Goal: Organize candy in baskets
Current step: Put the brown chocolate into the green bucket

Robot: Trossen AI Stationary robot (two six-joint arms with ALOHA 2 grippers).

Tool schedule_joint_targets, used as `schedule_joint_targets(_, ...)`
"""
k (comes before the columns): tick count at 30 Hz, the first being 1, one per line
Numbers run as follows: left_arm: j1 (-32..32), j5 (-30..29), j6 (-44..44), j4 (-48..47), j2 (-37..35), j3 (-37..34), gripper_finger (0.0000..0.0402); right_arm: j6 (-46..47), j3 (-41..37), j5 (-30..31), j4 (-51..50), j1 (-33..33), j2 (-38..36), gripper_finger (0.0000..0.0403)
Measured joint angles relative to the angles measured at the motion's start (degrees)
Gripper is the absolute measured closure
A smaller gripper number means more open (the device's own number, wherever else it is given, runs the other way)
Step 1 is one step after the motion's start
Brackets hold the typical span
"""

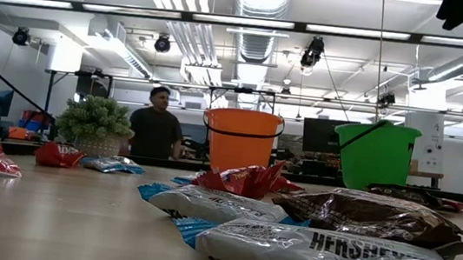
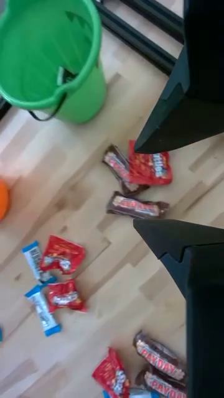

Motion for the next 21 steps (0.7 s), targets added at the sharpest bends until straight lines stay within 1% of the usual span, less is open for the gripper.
schedule_joint_targets(4, -1.4, 0.0, -3.2, 0.2, -1.2, -1.4, 0.0186, -2.8, 0.0, 1.0, 0.0, -0.9, -2.6, 0.0232)
schedule_joint_targets(9, -6.4, -0.6, -8.9, 0.5, -3.8, -4.7, 0.0188, -4.7, -0.1, 1.0, 0.0, -2.1, -4.7, 0.0232)
schedule_joint_targets(14, -13.9, -3.2, -15.5, 3.6, -6.5, -9.7, 0.0188, -4.4, -0.1, 1.1, 0.0, -2.5, -5.2, 0.0232)
schedule_joint_targets(21, -27.2, -5.8, -23.9, 8.1, -8.4, -18.5, 0.0188, -3.3, -0.1, 1.0, 0.7, -2.5, -4.4, 0.0232)
